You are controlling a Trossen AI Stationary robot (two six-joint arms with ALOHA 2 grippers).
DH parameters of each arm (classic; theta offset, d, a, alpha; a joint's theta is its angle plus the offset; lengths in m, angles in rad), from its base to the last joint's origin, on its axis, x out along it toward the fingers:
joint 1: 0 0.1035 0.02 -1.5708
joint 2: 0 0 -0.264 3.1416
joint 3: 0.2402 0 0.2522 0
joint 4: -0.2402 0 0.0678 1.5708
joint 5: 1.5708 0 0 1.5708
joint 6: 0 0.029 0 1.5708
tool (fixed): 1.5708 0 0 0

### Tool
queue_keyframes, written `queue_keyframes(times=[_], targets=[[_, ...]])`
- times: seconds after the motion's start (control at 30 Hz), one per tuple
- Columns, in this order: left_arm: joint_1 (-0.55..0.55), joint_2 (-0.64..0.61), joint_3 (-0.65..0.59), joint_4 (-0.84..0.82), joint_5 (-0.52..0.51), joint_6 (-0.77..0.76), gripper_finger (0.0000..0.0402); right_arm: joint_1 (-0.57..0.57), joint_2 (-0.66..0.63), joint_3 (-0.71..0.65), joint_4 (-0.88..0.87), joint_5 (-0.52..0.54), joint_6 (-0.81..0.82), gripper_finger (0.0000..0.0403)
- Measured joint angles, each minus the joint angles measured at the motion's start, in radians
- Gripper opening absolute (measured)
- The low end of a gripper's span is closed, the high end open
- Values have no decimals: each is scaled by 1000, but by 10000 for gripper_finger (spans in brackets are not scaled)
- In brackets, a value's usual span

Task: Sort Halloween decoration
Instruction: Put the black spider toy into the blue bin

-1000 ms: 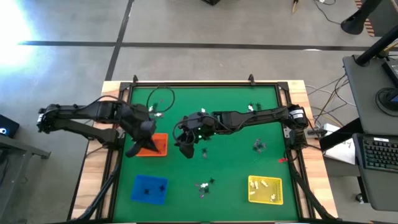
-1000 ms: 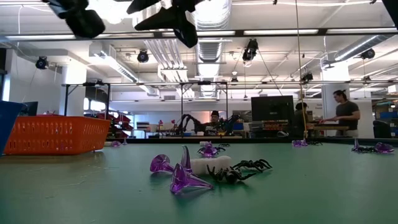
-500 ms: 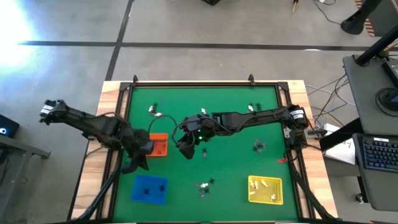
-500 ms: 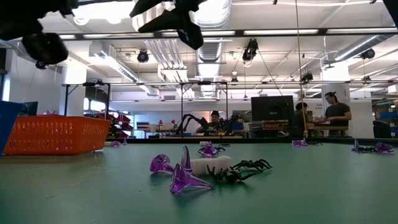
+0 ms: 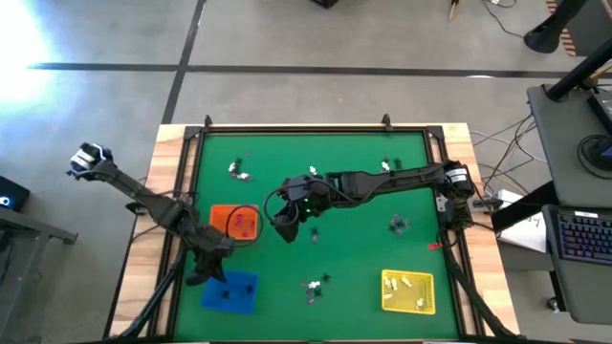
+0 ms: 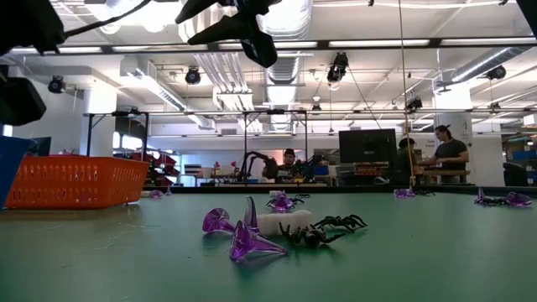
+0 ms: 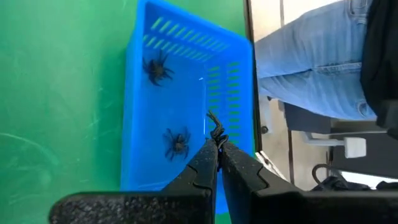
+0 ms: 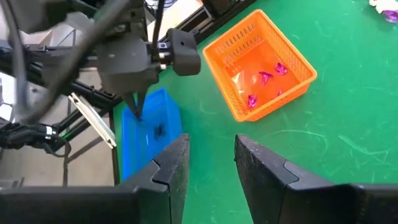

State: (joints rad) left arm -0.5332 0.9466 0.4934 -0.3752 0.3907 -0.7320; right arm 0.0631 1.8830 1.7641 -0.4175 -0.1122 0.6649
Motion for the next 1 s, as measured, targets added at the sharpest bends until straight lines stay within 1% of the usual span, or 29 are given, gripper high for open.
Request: queue_keyframes(times=[0.13,0.47,0.73,0.83,1.0], targets=[[-5,0,-38,19,-2,-22,0,5,0,0,2,0,19,123],[-5,26,-82,26,0,-44,0,23,-1,0,3,5,34,125],[-5,62,-69,43,4,-68,2,24,-1,0,3,8,44,127],[-5,77,-56,43,4,-74,15,24,-1,0,3,8,44,128],[-5,91,-31,43,4,-69,49,24,-1,0,3,8,44,128]])
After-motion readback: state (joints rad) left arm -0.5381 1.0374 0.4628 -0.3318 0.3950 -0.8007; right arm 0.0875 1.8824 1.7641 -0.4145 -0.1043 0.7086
